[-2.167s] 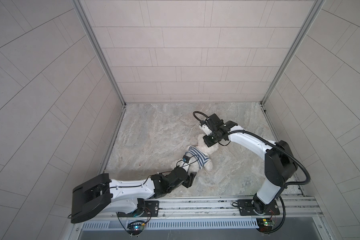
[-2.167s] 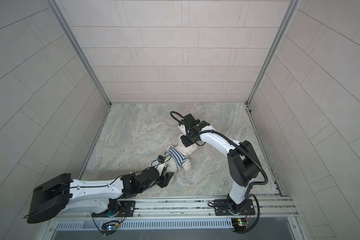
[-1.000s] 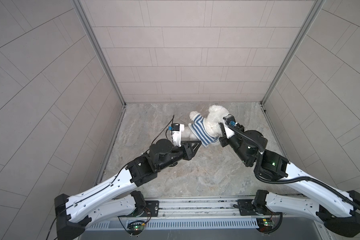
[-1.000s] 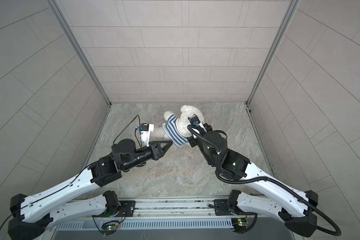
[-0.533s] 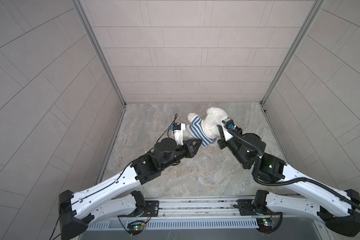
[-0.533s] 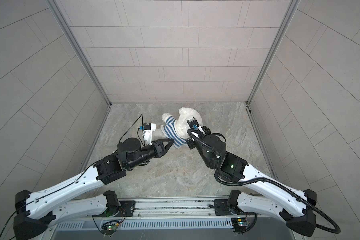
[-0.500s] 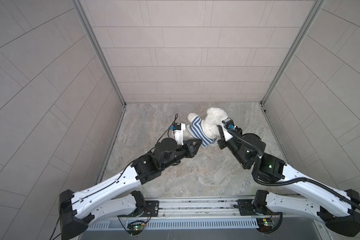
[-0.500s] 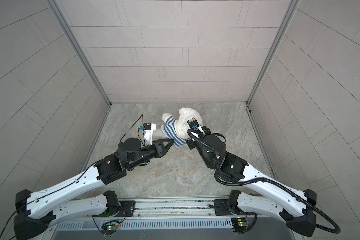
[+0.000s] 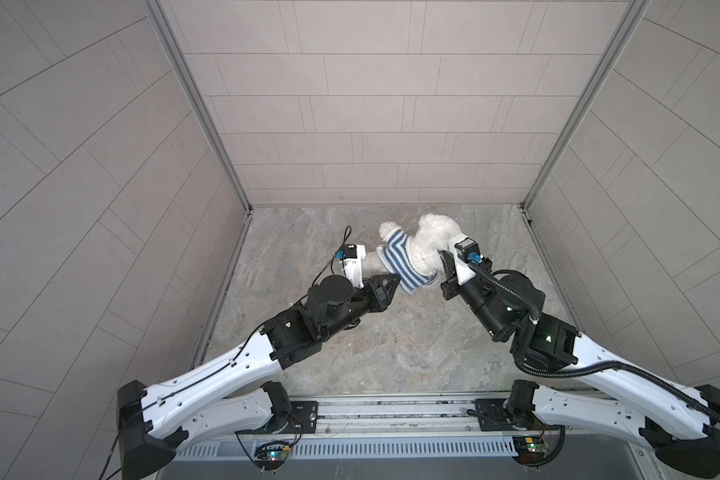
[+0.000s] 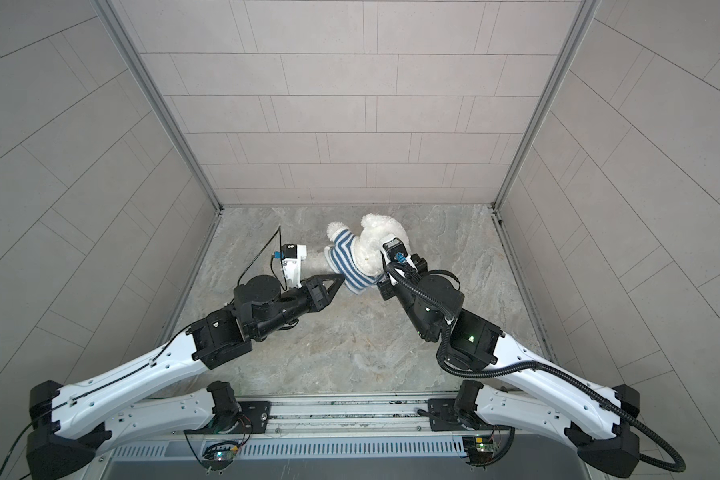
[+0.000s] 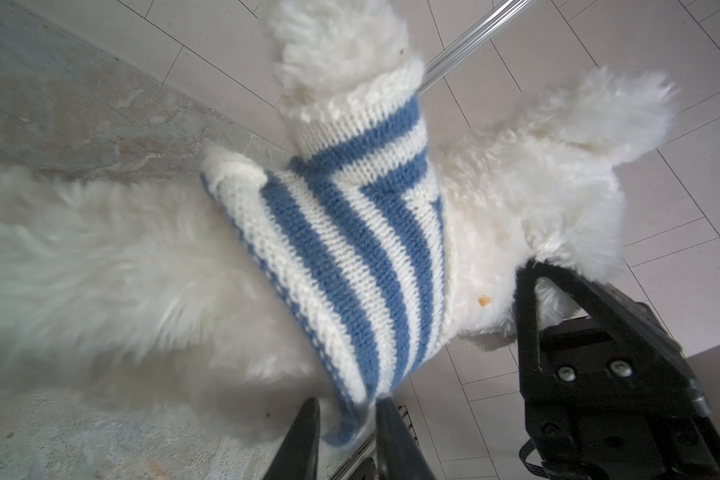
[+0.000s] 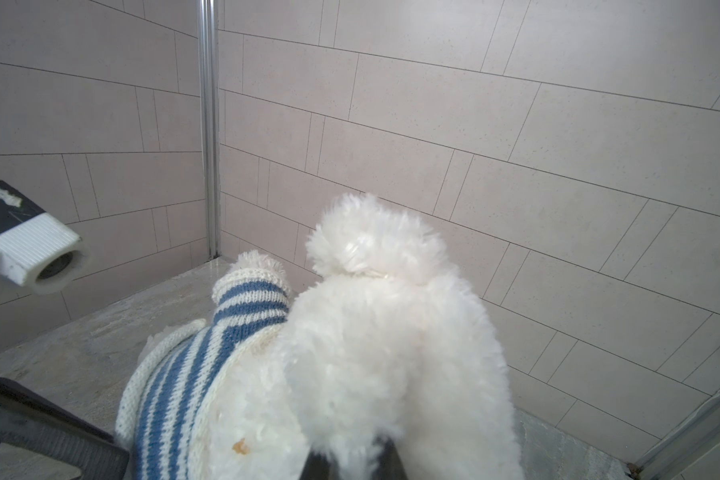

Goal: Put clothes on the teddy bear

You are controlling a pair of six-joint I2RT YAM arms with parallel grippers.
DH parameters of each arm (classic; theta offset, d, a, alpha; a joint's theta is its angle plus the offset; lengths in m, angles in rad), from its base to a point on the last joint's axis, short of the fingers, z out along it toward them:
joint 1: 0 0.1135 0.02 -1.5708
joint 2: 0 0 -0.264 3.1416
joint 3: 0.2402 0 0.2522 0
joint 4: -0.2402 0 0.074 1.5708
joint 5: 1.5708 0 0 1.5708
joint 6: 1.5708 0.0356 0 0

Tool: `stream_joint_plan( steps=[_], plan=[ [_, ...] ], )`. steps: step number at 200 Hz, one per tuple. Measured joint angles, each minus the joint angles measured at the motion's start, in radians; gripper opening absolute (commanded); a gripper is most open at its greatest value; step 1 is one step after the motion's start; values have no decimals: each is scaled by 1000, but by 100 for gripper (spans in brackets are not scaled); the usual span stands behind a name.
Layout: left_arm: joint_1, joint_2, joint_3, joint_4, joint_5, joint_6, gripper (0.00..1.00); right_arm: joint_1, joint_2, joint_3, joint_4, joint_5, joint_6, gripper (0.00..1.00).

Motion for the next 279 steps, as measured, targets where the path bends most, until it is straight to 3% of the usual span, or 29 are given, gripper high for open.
stream_joint_plan(
  steps=[122, 172, 225, 279],
  plan=[
    [0, 22, 0, 16, 2, 2, 0, 0, -46, -24, 7, -2, 0, 0],
    [6, -5, -10, 16, 2, 12, 0, 0, -58, -25, 6, 1, -5, 0],
    [62, -126, -129, 6, 10, 13, 0, 9, -69, -27, -11, 0, -27, 0],
    [104, -142, -216, 17, 26, 16, 0, 14, -68, -38, -33, -17, -31, 0]
  ],
)
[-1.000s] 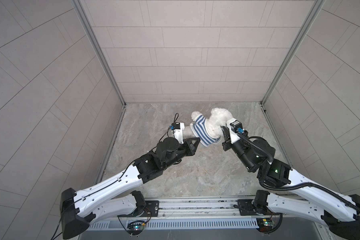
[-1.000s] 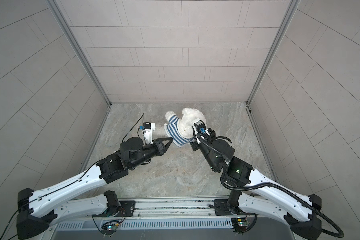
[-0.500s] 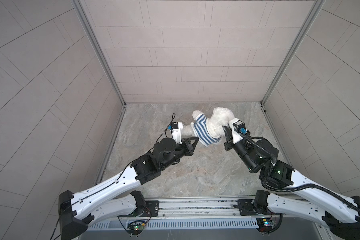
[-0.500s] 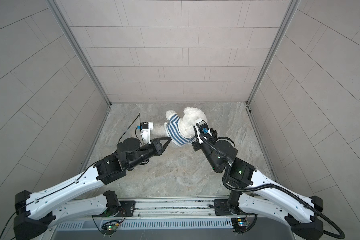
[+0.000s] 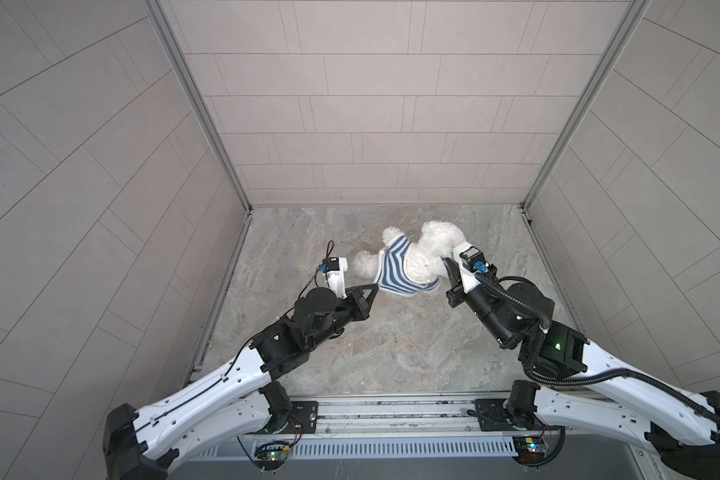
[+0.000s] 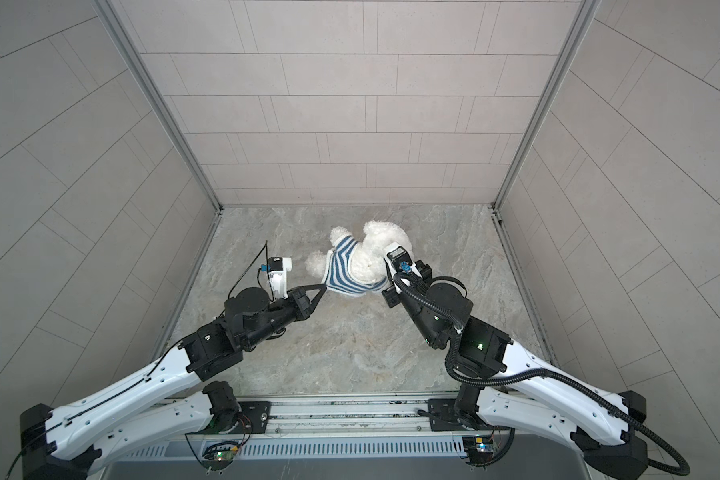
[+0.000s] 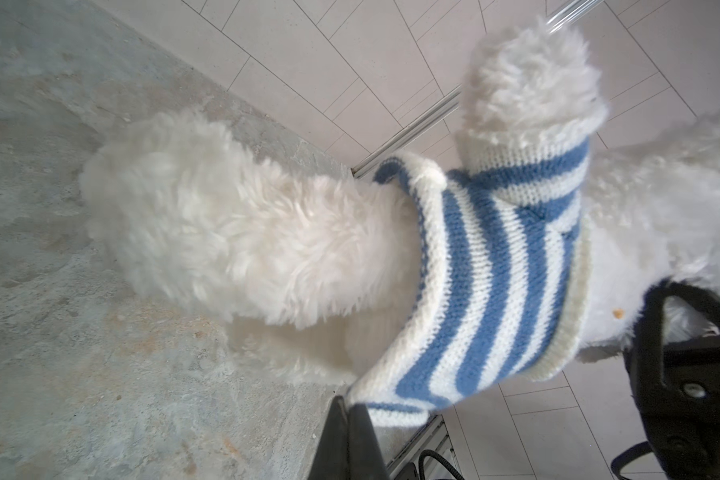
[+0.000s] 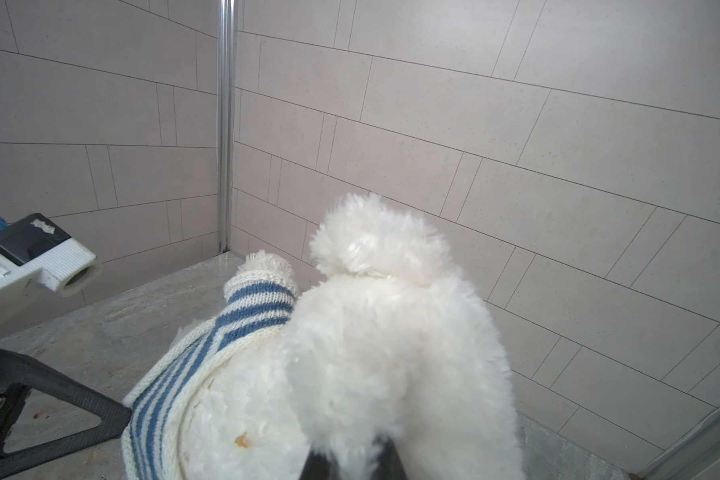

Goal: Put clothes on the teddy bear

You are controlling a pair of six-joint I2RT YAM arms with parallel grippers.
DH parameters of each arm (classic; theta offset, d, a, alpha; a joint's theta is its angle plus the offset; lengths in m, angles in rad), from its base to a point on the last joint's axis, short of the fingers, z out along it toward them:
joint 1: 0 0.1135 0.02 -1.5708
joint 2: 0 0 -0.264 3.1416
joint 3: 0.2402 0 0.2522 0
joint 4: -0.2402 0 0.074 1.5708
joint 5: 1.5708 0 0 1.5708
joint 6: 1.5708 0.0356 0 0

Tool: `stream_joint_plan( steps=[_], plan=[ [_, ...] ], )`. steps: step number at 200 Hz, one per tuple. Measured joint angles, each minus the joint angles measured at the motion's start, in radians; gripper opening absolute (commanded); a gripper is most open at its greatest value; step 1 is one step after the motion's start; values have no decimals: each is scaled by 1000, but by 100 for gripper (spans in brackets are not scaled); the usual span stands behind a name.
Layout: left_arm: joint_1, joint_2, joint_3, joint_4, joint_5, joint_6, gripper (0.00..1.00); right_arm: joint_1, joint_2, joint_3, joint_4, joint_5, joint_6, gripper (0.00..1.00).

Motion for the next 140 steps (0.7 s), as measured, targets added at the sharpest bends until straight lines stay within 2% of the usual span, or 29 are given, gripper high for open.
stream_joint_plan(
  steps=[43, 73, 108, 140],
  plan=[
    [23, -18, -26, 22, 25, 2, 0, 5, 0, -1, -14, -7, -3, 0],
    [32, 21, -13, 56, 103, 42, 0, 4, 0, -1, -5, -26, -16, 0],
    [34, 42, 30, 22, 170, 119, 30, 3, 0, 1, -3, -56, -48, 0],
    [35, -16, 75, -65, 196, 204, 46, 4, -6, 13, -26, -90, -84, 0]
  ],
)
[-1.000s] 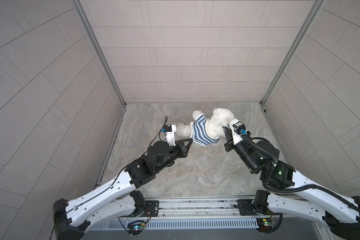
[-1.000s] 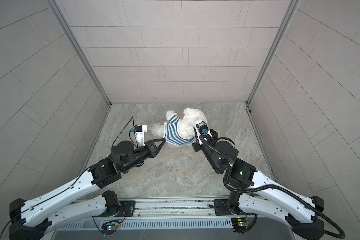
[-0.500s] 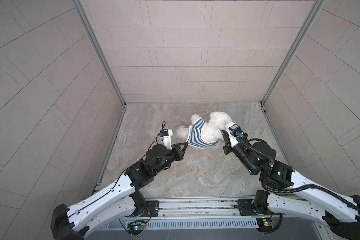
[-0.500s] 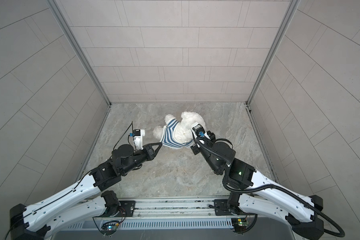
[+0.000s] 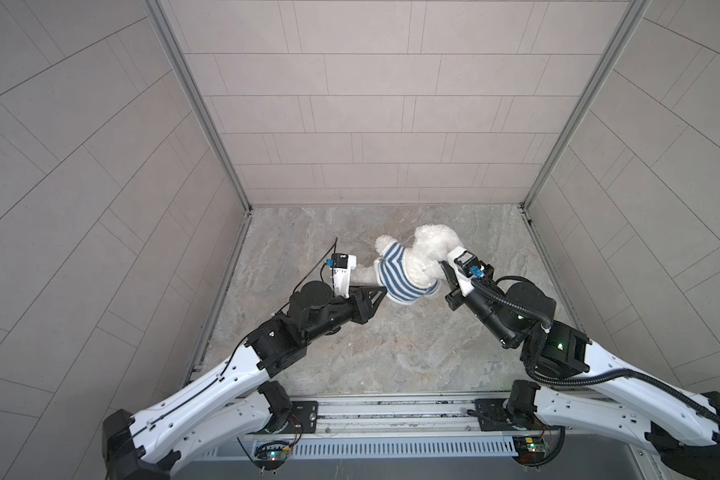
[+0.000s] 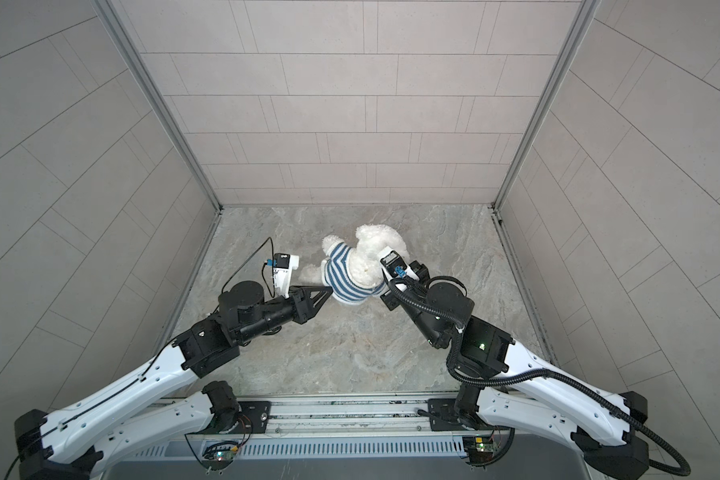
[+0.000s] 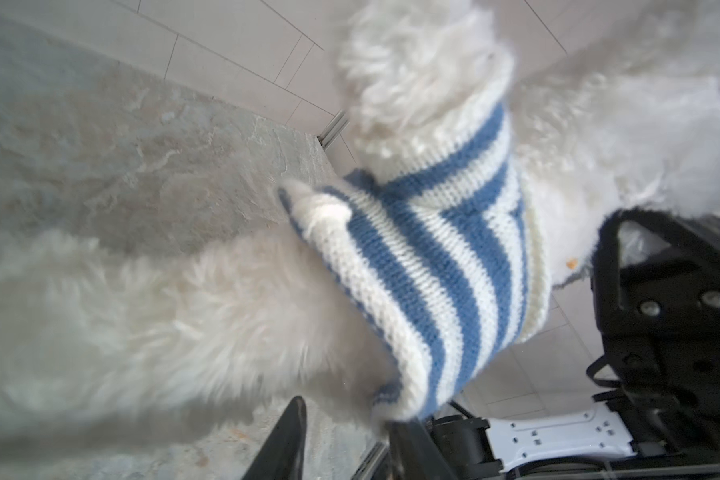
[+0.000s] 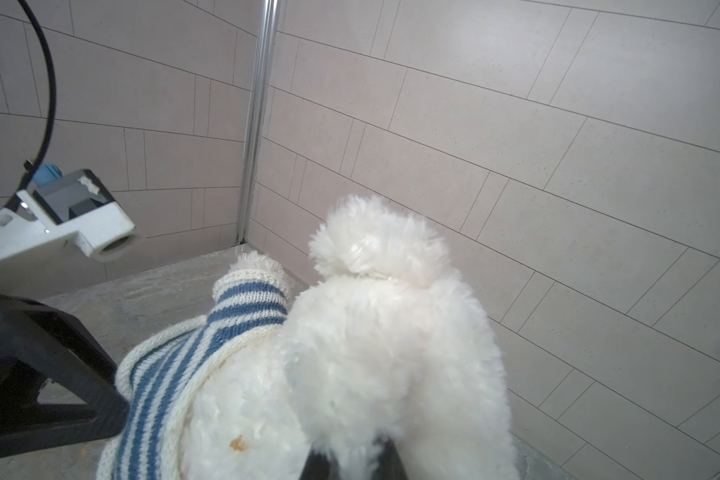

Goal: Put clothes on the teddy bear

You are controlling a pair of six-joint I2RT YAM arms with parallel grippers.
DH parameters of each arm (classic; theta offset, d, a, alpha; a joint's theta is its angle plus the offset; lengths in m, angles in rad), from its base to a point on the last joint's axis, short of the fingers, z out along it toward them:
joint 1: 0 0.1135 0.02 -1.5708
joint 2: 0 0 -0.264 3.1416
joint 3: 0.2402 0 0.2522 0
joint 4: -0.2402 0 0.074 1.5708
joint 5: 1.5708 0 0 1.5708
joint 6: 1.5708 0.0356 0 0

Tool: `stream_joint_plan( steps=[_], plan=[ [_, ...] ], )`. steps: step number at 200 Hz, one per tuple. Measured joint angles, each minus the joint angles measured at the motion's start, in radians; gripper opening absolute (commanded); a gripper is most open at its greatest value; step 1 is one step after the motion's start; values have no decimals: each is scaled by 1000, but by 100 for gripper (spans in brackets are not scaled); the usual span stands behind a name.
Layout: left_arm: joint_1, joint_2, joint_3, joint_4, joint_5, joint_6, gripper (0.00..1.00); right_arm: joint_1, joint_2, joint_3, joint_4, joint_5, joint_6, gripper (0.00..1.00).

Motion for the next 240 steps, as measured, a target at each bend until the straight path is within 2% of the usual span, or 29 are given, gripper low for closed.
stream_joint_plan(
  steps=[32, 60, 122, 146, 162, 191, 240],
  plan=[
    [0, -41, 56, -82, 20, 55, 53, 3, -5, 26, -39, -23, -32, 0],
    [0, -41, 106, -129, 15, 75, 53, 3, -5, 34, -46, -37, -46, 0],
    [0, 58, 155, -144, 0, 34, 30, 27, -5, 34, -49, -44, -51, 0],
    [0, 59, 143, -129, 1, 6, 10, 30, -5, 34, -48, -40, -56, 0],
    [0, 47, 131, -126, -10, 4, 0, 32, -6, 34, -48, -36, -58, 0],
    [10, 19, 106, -127, -35, -18, 0, 34, -14, 30, -42, -21, -61, 0],
    [92, -22, 2, -81, -67, -126, 0, 40, -47, -2, -6, -32, -46, 0]
  ],
)
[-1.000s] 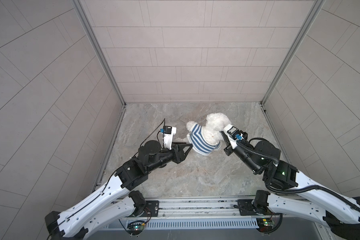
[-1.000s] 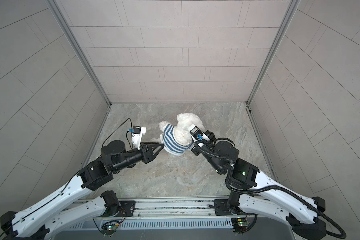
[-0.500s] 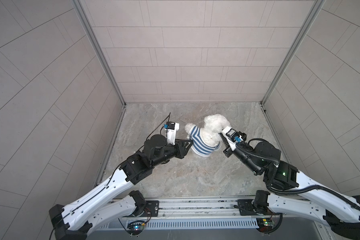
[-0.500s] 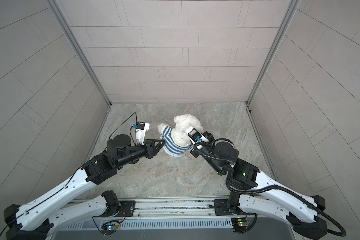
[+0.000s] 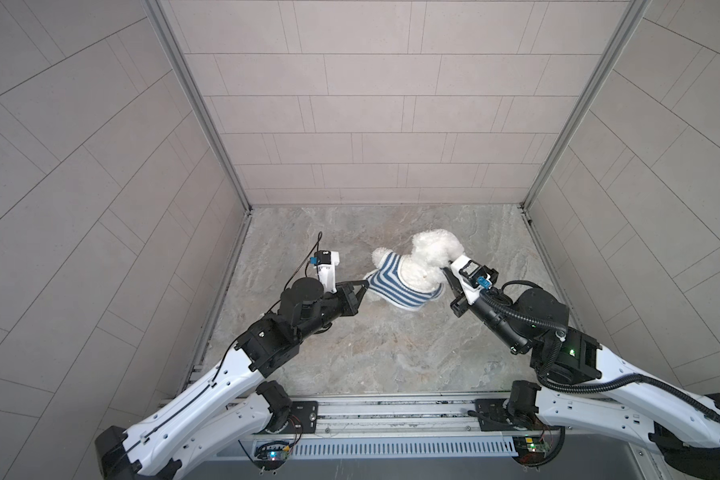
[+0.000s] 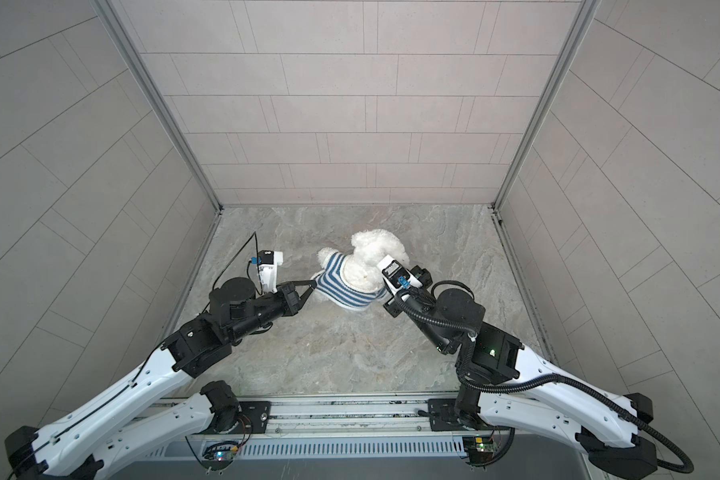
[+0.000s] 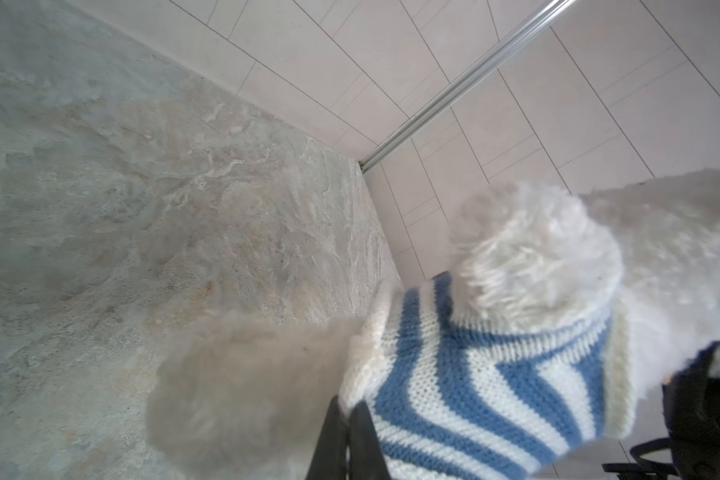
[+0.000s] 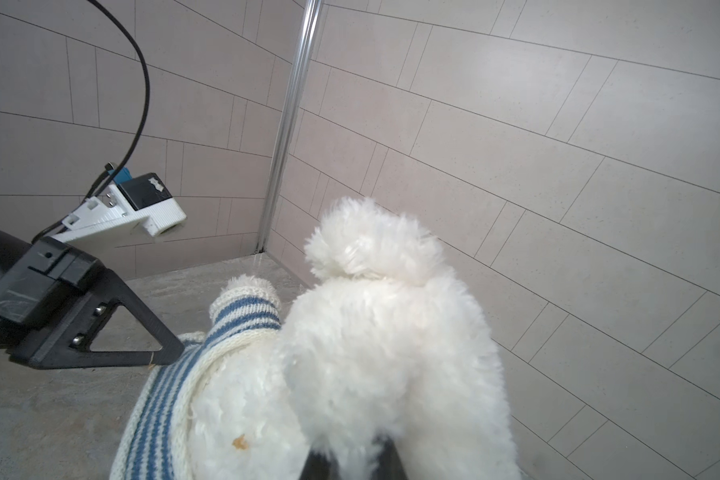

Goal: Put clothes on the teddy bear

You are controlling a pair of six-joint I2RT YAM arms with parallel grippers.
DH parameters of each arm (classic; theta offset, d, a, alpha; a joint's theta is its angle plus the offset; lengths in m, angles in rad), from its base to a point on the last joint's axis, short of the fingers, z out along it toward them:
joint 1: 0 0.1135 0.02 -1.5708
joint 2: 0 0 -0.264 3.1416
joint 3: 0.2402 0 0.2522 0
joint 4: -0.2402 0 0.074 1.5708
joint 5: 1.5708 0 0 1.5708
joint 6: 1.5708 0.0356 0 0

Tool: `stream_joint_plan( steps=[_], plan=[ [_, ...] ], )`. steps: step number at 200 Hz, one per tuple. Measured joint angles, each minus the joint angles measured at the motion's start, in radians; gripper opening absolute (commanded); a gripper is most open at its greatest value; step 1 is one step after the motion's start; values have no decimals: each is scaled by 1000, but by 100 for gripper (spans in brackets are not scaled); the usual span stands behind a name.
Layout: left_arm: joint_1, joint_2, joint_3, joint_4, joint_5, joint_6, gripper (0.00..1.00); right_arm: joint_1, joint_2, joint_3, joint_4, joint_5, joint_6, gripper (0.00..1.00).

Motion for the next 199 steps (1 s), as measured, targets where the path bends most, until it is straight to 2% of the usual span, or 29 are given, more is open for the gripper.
stream_joint_plan(
  steps=[37, 45, 71, 95, 130, 151, 174, 199],
  plan=[
    [9, 22, 0, 55, 8, 0, 0, 0, 0, 0, 11, -2, 5, 0],
    [10, 29, 0, 74, 19, 7, 7, 0, 0, 0, 15, 3, 5, 0],
    [10, 29, 1, 109, 53, 46, 39, 0, 2, 0, 29, 32, 6, 0],
    [9, -1, 8, 75, 52, 101, 51, 0, 9, 0, 42, 90, 12, 0],
    [-22, -79, 76, -44, -3, 169, 50, 0, 41, 1, 41, 219, 34, 0],
    [-117, -82, 101, -52, -34, 180, 47, -1, 64, 1, 43, 291, 49, 0],
    [-255, -1, 105, -23, -69, 178, 42, -1, 97, 11, 52, 342, 70, 0],
    [-330, 120, 105, 19, -109, 174, 34, -1, 138, 40, 58, 368, 92, 0]
  ],
)
